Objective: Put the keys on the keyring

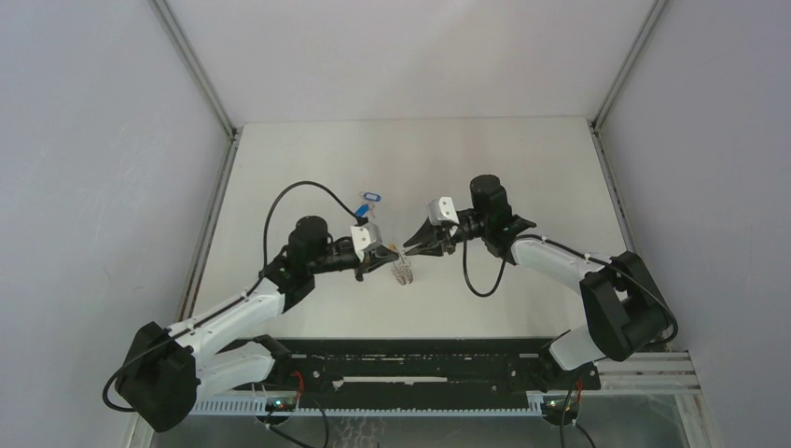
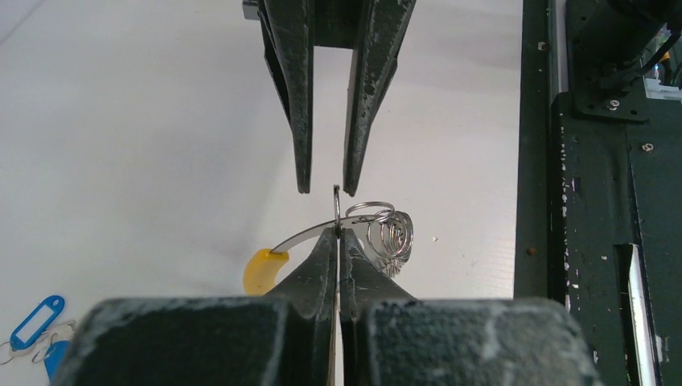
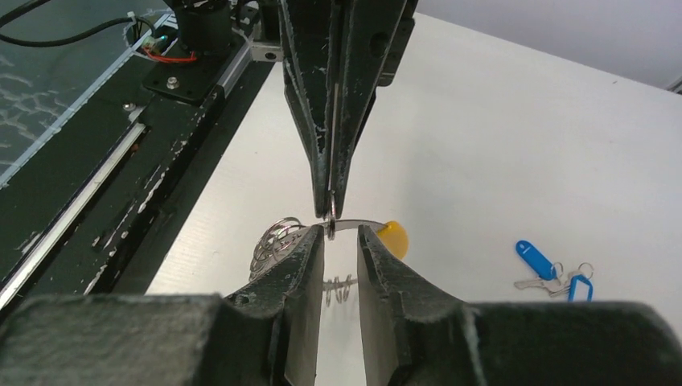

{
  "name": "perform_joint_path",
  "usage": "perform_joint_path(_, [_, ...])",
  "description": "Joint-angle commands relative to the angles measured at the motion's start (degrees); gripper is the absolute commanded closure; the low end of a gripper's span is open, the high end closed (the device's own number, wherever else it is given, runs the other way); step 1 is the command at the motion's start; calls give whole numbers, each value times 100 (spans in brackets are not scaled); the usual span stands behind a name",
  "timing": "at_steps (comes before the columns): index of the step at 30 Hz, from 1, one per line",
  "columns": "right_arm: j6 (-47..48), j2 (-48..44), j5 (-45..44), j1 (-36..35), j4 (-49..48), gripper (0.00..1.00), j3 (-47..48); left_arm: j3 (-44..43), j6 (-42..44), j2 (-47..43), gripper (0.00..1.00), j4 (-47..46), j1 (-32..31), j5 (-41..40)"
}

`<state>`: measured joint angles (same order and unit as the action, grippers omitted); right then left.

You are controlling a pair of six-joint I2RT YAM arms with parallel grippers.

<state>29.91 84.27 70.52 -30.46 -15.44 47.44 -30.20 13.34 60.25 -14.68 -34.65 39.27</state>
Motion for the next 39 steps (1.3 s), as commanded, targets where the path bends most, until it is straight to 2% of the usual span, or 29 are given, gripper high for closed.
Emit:
perform_joint_path(1, [418, -66, -20, -52, 452, 78, 197, -399, 166, 20, 100, -115, -25, 99])
perform_joint_path(19, [862, 80, -198, -188, 1169, 82, 516, -583, 264, 200, 100, 180, -41, 152])
perform_joint_path(39, [1059, 194, -336, -259, 1501, 90, 672, -733, 337, 375, 100, 386, -84, 125])
